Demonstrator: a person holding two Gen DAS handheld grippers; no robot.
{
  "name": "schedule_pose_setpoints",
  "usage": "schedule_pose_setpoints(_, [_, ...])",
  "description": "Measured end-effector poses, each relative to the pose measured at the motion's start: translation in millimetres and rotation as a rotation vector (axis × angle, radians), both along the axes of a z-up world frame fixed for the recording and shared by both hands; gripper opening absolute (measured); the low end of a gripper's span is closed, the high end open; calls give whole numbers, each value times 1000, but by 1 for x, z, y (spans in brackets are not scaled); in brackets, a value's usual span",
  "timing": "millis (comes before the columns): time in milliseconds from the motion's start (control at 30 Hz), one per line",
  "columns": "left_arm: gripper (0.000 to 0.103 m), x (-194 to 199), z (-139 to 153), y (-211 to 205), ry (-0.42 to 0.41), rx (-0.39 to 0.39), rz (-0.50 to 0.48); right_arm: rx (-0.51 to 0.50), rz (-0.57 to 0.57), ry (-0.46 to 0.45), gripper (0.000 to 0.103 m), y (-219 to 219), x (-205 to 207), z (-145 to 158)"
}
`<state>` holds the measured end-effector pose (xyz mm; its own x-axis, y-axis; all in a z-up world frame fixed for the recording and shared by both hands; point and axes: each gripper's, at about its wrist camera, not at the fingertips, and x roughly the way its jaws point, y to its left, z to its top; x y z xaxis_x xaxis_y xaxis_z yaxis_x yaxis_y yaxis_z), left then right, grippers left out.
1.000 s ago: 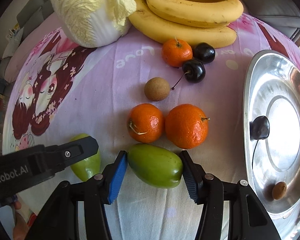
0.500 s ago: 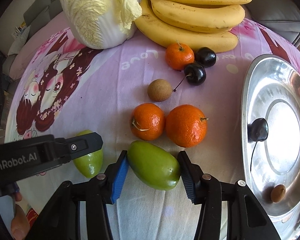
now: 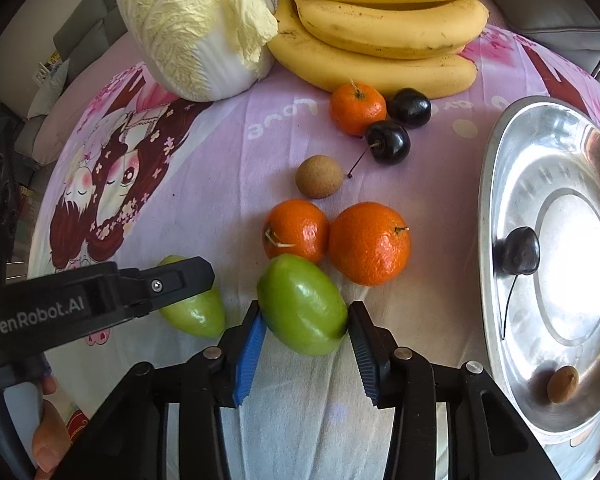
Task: Organize fruits
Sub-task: 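Lift both held green fruits and carry them toward the steel bowl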
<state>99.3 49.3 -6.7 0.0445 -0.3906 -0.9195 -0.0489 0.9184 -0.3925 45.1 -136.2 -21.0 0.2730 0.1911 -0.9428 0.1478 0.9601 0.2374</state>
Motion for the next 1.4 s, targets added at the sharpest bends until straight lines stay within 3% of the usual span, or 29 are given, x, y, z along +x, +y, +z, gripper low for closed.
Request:
schedule_pose_setpoints(400, [39, 0, -10, -20, 7, 41, -24, -27, 1, -26, 42, 7, 10, -4])
schedule_pose_setpoints(800, [39, -4, 9, -29, -47, -15, -2, 41, -24, -104, 40, -2, -1, 22])
schedule_pose_setpoints(1400, [39, -8, 20, -54, -84, -17, -38, 68, -27, -147, 40, -12, -11, 41])
